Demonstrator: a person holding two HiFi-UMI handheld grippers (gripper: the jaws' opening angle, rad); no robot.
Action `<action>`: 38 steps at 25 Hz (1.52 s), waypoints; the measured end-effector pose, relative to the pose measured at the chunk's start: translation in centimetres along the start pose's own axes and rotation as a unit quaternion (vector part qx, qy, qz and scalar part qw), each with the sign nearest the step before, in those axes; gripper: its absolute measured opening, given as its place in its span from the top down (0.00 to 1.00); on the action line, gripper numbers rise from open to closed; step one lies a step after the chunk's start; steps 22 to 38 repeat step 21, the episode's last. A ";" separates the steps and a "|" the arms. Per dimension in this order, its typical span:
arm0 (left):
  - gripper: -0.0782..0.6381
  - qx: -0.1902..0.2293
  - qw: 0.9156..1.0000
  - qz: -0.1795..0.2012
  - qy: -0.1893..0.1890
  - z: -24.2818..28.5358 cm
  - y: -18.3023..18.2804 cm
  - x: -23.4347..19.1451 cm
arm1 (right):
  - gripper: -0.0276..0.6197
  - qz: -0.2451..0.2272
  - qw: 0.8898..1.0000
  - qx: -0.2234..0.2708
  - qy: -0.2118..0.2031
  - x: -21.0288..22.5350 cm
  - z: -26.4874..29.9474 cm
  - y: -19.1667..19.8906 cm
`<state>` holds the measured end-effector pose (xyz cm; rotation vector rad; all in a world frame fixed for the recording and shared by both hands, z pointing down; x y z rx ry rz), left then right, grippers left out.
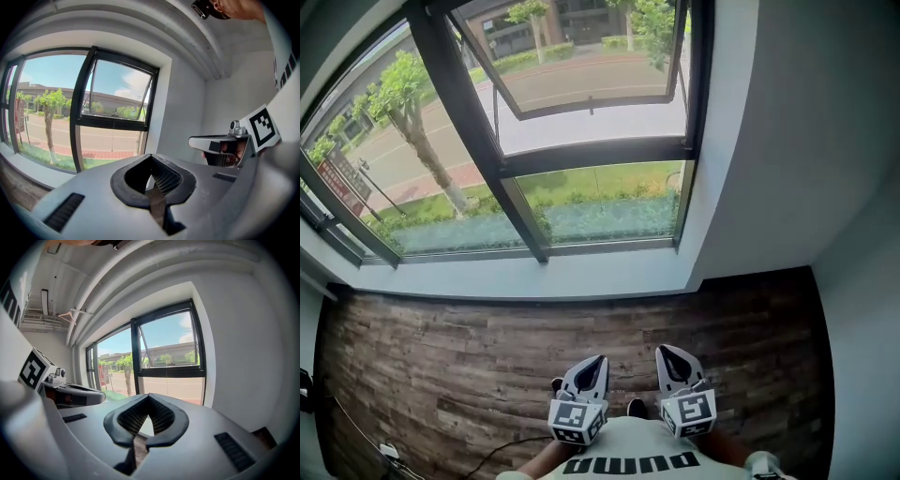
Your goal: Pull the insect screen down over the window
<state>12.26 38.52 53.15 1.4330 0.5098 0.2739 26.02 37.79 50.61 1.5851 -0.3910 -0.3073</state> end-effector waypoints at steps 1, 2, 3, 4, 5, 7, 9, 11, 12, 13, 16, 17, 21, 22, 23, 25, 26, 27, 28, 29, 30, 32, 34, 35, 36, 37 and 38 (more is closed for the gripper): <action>0.87 0.000 1.000 0.002 -0.001 0.0 -0.1 0.1 | 0.95 0.000 1.000 0.001 0.002 0.2 0.0 0.0; 0.87 0.000 1.000 0.003 -0.002 0.0 -0.2 0.1 | 0.95 0.000 1.000 0.002 0.003 0.4 0.0 0.0; 0.87 -0.001 1.000 0.003 -0.004 0.0 -0.2 0.1 | 0.95 0.000 1.000 0.002 0.003 0.4 0.0 0.0; 0.87 -0.001 1.000 0.004 -0.005 -0.1 -0.2 0.1 | 0.95 0.001 1.000 0.002 0.002 0.3 -0.1 0.0; 0.87 -0.001 1.000 0.005 -0.005 -0.2 -0.3 0.1 | 0.95 0.001 1.000 0.004 0.001 0.2 -0.1 -0.1; 0.87 0.002 1.000 0.010 -0.004 -0.3 -0.5 0.3 | 0.95 0.003 1.000 0.005 0.003 0.2 -0.3 -0.3; 0.87 0.006 1.000 0.015 -0.001 -0.2 -0.7 0.6 | 0.95 0.001 1.000 0.010 0.006 0.3 -0.5 -0.5; 0.87 0.010 1.000 0.020 0.002 0.0 -0.9 0.6 | 0.95 -0.002 1.000 0.017 0.010 0.7 -0.3 -0.6; 0.87 0.012 1.000 0.023 0.004 0.2 -1.0 0.5 | 0.95 -0.002 1.000 0.018 0.013 0.8 -0.2 -0.6; 0.87 0.015 1.000 0.026 0.006 0.3 -1.1 0.4 | 0.95 -0.001 1.000 0.018 0.017 1.0 -0.1 -0.6; 0.87 0.019 0.999 0.032 0.011 0.2 -1.2 0.1 | 0.95 0.007 1.000 0.008 0.028 1.1 0.0 -0.1; 0.87 0.019 0.999 0.030 0.011 0.0 -1.1 0.0 | 0.95 0.012 0.999 0.003 0.032 1.0 -0.1 0.1; 0.87 0.017 1.000 0.019 0.007 -1.0 -0.9 -0.3 | 0.95 0.019 0.999 -0.010 0.039 0.6 -0.6 0.5; 0.87 0.017 1.000 0.019 0.007 -1.0 -0.9 -0.3 | 0.95 0.019 0.999 -0.010 0.039 0.6 -0.6 0.5; 0.87 0.017 1.000 0.019 0.007 -1.0 -0.9 -0.3 | 0.95 0.019 0.999 -0.010 0.039 0.6 -0.6 0.5; 0.87 0.017 1.000 0.019 0.007 -1.0 -0.9 -0.3 | 0.95 0.019 0.999 -0.010 0.039 0.6 -0.6 0.5; 0.87 0.017 1.000 0.019 0.007 -1.0 -0.9 -0.3 | 0.95 0.019 0.999 -0.010 0.039 0.6 -0.6 0.5; 0.87 0.017 1.000 0.019 0.007 -1.0 -0.9 -0.3 | 0.95 0.019 0.999 -0.010 0.039 0.6 -0.6 0.5; 0.87 0.017 1.000 0.019 0.007 -1.0 -0.9 -0.3 | 0.95 0.019 0.999 -0.010 0.039 0.6 -0.6 0.5; 0.87 0.017 1.000 0.019 0.007 -1.0 -0.9 -0.3 | 0.95 0.019 0.999 -0.010 0.039 0.6 -0.6 0.5; 0.87 0.017 1.000 0.019 0.007 -1.0 -0.9 -0.3 | 0.95 0.019 0.999 -0.010 0.039 0.6 -0.6 0.5; 0.87 0.017 1.000 0.019 0.007 -1.0 -0.9 -0.3 | 0.95 0.019 0.999 -0.010 0.039 0.6 -0.6 0.5; 0.87 0.017 1.000 0.019 0.007 -1.0 -0.9 -0.3 | 0.95 0.019 0.999 -0.010 0.039 0.6 -0.6 0.5; 0.87 0.017 1.000 0.019 0.007 -1.0 -0.9 -0.3 | 0.95 0.019 0.999 -0.010 0.039 0.6 -0.6 0.5; 0.87 0.017 1.000 0.019 0.007 -1.0 -0.9 -0.3 | 0.95 0.019 0.999 -0.010 0.039 0.6 -0.6 0.5; 0.87 0.017 1.000 0.019 0.007 -1.0 -0.9 -0.3 | 0.95 0.019 0.999 -0.010 0.039 0.6 -0.6 0.5; 0.87 0.017 1.000 0.019 0.007 -1.0 -0.9 -0.3 | 0.95 0.019 0.999 -0.010 0.039 0.6 -0.6 0.5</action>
Point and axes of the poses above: the fingertips, and each gripper's own axes: z forward along the fingers, x to its right, y out of its underside, the point moved 2 cm from there along -z, backward along the fingers, and after that the axes turned 15 degrees about x, right-handed, at the moved point
